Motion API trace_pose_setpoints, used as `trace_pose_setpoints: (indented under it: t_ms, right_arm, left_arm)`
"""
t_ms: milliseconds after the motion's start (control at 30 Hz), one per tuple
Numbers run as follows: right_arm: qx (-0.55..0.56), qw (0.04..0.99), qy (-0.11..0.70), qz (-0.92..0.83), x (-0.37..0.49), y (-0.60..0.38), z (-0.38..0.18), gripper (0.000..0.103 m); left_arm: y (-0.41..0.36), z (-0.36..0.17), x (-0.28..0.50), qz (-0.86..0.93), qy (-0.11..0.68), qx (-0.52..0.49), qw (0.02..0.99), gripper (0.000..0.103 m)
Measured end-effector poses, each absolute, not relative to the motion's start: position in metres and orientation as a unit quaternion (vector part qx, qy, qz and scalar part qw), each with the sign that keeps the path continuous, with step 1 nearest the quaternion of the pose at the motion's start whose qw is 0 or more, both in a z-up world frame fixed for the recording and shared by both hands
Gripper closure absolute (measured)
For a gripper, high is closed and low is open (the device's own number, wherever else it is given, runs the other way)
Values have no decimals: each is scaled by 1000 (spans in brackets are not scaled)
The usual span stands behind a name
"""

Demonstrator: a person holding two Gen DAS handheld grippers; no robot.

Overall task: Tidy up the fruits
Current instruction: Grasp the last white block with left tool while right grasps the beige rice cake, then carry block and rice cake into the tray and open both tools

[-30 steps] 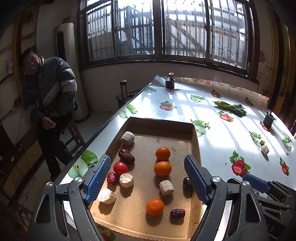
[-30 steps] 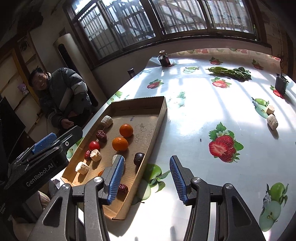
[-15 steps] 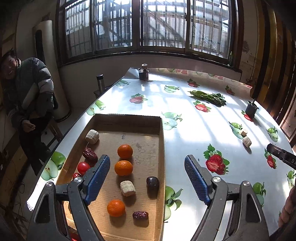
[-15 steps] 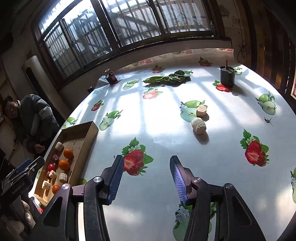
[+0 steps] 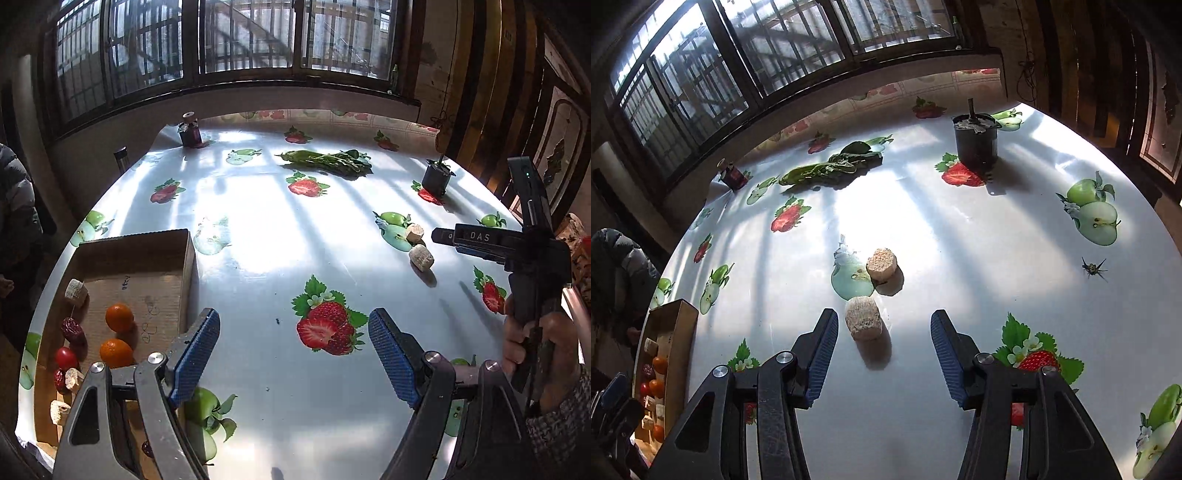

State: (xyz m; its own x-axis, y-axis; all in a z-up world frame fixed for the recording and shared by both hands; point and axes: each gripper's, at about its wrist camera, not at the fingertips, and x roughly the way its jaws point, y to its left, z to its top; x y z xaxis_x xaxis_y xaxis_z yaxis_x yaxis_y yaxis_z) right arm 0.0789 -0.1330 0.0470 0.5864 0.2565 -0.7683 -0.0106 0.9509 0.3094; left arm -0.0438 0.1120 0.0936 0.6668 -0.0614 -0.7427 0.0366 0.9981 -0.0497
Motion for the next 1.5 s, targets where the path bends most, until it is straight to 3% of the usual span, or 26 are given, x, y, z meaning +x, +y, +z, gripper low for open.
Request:
trace_pose_setpoints:
  t_ms: [300, 367, 400, 733, 1033, 1067, 1133, 1200, 1500]
  right_arm:
    - [112, 872, 474, 54, 140, -114, 15, 49]
    - [112, 869, 478, 57, 141, -116, 14, 71]
    - [114, 869, 478, 54, 140, -120, 14, 75]
    - [182, 869, 460, 18, 67, -198, 17, 75]
    - [183, 879, 440, 29, 57, -202, 13, 75]
    - [180, 881, 437, 31, 56, -201, 14, 75]
    - [179, 883, 433, 35, 55, -199, 15, 75]
    - [178, 883, 432, 38, 55, -198, 16, 75]
    - [202, 887, 411, 65, 50, -200, 21, 75]
  left_arm:
    - [93, 73, -23, -43, 430, -5, 902, 21]
    - [88, 70, -13, -50, 431, -6, 901, 21]
    - [83, 69, -8, -59, 433, -7, 899, 21]
    - [1, 34, 59, -135, 450, 39, 882, 21]
    - [-51, 11, 92, -174, 443, 97, 874, 22]
    - [-52, 9, 93, -176, 446, 96, 872, 24]
    - [-53, 6, 92, -170, 443, 95, 875, 53]
    - [-53, 7, 90, -171, 440, 92, 877, 67]
    - [-7, 37, 54, -148, 435, 53, 886, 67]
